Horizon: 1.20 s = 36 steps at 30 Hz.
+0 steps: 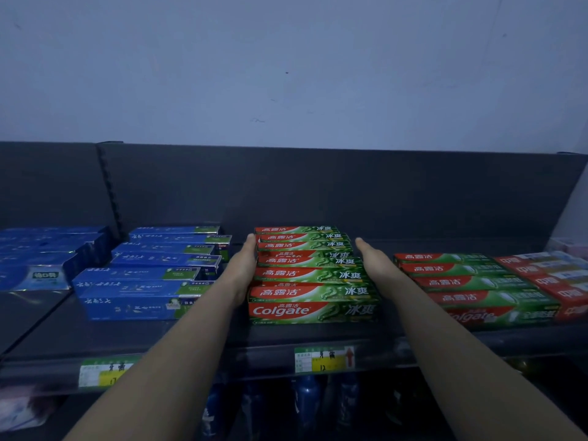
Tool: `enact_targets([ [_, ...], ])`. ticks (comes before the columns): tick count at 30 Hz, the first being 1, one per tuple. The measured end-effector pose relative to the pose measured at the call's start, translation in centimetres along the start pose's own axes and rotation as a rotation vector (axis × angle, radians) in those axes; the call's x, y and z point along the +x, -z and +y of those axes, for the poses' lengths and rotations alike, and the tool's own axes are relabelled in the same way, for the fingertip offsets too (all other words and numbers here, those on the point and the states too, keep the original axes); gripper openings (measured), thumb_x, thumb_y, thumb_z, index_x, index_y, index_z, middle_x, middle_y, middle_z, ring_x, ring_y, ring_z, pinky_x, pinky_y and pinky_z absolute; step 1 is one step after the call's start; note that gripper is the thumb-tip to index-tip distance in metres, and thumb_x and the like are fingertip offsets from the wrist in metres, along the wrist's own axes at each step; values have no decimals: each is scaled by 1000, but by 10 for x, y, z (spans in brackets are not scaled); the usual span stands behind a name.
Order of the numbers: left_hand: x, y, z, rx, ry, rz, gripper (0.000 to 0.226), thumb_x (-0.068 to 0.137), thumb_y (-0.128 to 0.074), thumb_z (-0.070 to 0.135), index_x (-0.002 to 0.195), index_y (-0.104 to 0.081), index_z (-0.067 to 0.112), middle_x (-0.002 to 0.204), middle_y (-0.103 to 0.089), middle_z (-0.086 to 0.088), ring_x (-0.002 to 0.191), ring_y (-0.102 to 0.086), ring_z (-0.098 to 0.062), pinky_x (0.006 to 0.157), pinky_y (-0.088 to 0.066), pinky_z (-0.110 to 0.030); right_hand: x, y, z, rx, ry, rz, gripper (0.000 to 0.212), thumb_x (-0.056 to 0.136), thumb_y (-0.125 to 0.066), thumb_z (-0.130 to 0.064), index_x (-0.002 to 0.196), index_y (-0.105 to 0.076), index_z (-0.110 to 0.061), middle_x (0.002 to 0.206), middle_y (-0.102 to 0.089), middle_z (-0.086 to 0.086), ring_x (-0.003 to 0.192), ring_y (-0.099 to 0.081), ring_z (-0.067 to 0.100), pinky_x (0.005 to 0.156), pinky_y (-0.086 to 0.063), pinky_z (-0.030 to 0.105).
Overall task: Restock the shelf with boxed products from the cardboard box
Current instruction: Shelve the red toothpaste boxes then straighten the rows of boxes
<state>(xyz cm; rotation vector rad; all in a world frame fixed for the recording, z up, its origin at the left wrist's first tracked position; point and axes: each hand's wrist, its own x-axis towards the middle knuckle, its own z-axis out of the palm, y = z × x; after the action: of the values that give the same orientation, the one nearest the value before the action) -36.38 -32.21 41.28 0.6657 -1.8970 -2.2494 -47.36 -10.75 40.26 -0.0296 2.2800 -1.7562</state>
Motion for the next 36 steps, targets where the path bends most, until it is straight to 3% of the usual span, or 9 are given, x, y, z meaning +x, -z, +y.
enact_targets([
  [11, 12, 11, -7, -50, 38, -134, 47, 97, -27, 59, 102, -55, 22, 110, -70, -12, 98, -69, -30, 79, -54, -41, 18, 4, 17, 193, 8, -117, 61, 102, -22, -48, 153, -18, -15, 160, -18, 0, 148, -13, 17, 121, -8, 38],
  [14, 7, 10, -9, -65, 41, -156, 49, 98, -28, 57, 101, -60, 20, 107, -71, -12, 95, -69, -30, 77, -54, -40, 4, 7, 19, 245, -10, -161, 57, 104, -22, -43, 150, -25, -10, 153, -33, -2, 144, -24, 17, 102, -32, 29],
  [17, -2, 7, -14, -75, 39, -151, 46, 98, -31, 55, 95, -61, 21, 96, -74, -10, 89, -70, -28, 73, -54, -39, -19, 3, 17, 219, -5, -143, 51, 104, -29, -39, 143, -40, -8, 139, -49, 2, 126, -50, 23, 70, -42, 25],
  [21, -10, 9, -22, -65, 48, -153, 45, 99, -32, 53, 93, -62, 21, 93, -74, -10, 88, -69, -29, 75, -55, -41, -14, 6, 31, 144, 13, -90, 51, 101, -34, -47, 141, -44, -16, 125, -58, -4, 75, -54, 4, 65, -44, 24],
  [23, -14, 10, -25, -55, 56, -157, 47, 97, -33, 56, 100, -63, 19, 97, -74, -12, 90, -70, -30, 78, -55, -43, -14, 8, 36, 143, -28, -76, 48, 99, -37, -51, 134, -49, -22, 106, -61, -7, 81, -59, 11, 72, -50, 31],
  [28, -16, 9, -19, 63, 23, -114, 52, 95, -37, 59, 110, -62, 16, 96, -74, -11, 89, -71, -30, 88, -53, -48, -23, 6, 29, -17, 70, -67, 77, 79, -47, -67, 144, -40, -26, 149, -43, 0, 134, -43, 25, 112, -33, 48],
  [31, -7, 6, -6, 202, -99, -47, 43, 95, -46, 50, 118, -53, 14, 100, -72, -5, 87, -71, -25, 85, -55, -46, -16, 9, 19, -193, 240, 1, 60, 98, -46, -44, 149, -33, -13, 152, -36, 2, 138, -36, 21, 108, -28, 30],
  [34, 5, 2, 8, 339, -244, -5, 24, 95, -56, 34, 111, -45, 22, 98, -62, 7, 84, -66, -14, 88, -53, -43, 3, 9, 7, -330, 348, 43, 57, 99, -48, -35, 149, -32, -11, 152, -37, 5, 137, -38, 21, 101, -30, 25],
  [36, 17, 0, 16, 439, -283, 13, 33, 92, -61, 30, 119, -45, 21, 100, -59, 8, 84, -62, -11, 83, -53, -38, 19, 6, 0, -404, 371, 44, 57, 99, -50, -34, 149, -32, -14, 152, -37, 5, 137, -38, 21, 102, -31, 27],
])
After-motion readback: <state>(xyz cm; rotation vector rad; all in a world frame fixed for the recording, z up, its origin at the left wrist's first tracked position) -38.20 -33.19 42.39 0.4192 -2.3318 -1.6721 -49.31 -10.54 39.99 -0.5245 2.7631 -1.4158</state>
